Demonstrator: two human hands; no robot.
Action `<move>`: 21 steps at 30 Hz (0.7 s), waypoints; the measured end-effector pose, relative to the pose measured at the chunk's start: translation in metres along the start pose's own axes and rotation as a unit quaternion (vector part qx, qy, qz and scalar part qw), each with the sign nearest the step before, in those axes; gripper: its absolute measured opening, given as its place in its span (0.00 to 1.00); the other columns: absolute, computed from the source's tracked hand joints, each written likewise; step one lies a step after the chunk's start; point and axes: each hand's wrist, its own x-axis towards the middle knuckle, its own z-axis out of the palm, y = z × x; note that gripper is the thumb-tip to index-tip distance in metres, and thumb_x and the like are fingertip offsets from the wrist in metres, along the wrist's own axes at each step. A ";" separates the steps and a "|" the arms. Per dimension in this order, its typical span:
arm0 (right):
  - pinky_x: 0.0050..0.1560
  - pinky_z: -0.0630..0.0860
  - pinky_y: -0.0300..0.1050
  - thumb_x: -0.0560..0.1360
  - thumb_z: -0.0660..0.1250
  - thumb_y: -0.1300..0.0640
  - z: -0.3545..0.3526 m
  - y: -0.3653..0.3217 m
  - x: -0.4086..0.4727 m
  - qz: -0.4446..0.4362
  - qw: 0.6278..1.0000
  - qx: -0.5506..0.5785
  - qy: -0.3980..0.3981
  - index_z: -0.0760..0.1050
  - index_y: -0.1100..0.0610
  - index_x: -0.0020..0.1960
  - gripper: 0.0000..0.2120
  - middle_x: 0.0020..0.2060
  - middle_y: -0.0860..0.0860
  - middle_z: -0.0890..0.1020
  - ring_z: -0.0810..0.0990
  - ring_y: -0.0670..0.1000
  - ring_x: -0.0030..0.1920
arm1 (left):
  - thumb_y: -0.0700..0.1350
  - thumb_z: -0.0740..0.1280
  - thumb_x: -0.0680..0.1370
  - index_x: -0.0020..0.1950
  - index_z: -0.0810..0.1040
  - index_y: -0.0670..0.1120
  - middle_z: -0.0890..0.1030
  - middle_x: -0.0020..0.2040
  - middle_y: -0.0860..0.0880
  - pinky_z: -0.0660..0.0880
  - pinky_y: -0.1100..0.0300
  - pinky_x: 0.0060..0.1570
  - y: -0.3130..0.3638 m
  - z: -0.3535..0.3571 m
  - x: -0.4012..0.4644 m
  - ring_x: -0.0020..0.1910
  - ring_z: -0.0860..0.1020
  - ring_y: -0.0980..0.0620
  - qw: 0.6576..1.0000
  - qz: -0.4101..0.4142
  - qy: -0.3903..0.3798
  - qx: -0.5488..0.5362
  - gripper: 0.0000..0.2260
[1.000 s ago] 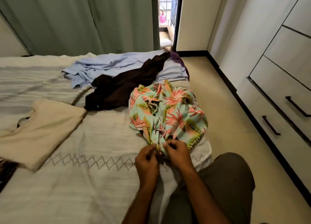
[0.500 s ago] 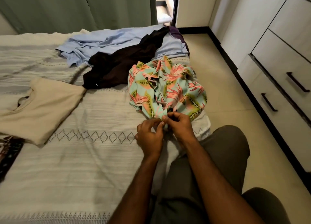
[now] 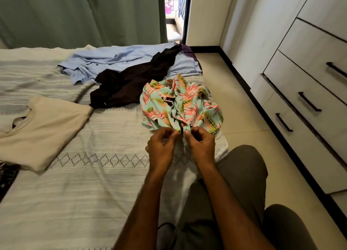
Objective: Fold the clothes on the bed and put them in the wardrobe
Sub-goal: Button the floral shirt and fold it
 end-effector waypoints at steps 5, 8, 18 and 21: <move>0.50 0.84 0.49 0.76 0.75 0.57 0.011 0.002 -0.013 0.023 0.999 0.038 -0.005 0.84 0.57 0.51 0.06 0.42 0.51 0.87 0.86 0.49 0.46 | 0.38 0.71 0.78 0.51 0.86 0.44 0.85 0.44 0.52 0.80 0.62 0.47 0.004 0.001 -0.007 0.45 0.82 0.60 1.000 0.006 -0.003 -0.006 0.05; 0.54 0.83 0.53 0.74 0.76 0.58 0.013 0.008 -0.016 0.033 0.998 0.045 -0.014 0.84 0.58 0.54 0.09 0.45 0.51 0.87 0.86 0.49 0.49 | 0.37 0.70 0.78 0.50 0.86 0.44 0.85 0.44 0.52 0.80 0.64 0.46 0.004 0.001 -0.008 0.44 0.82 0.60 1.000 0.004 0.007 -0.009 0.06; 0.54 0.83 0.47 0.77 0.71 0.65 0.017 -0.005 -0.001 -0.009 0.994 0.091 -0.061 0.83 0.58 0.54 0.07 0.48 0.52 0.86 0.85 0.49 0.51 | 0.35 0.67 0.80 0.47 0.84 0.44 0.85 0.42 0.48 0.79 0.64 0.42 0.017 0.000 0.008 0.43 0.83 0.55 0.980 -0.125 -0.014 -0.153 0.07; 0.52 0.83 0.44 0.76 0.72 0.65 0.017 -0.006 0.010 -0.027 0.995 0.080 -0.054 0.83 0.59 0.52 0.06 0.46 0.51 0.86 0.86 0.48 0.49 | 0.38 0.67 0.81 0.50 0.83 0.43 0.85 0.44 0.47 0.80 0.60 0.46 0.020 0.013 0.013 0.45 0.83 0.53 0.978 -0.146 0.016 -0.146 0.05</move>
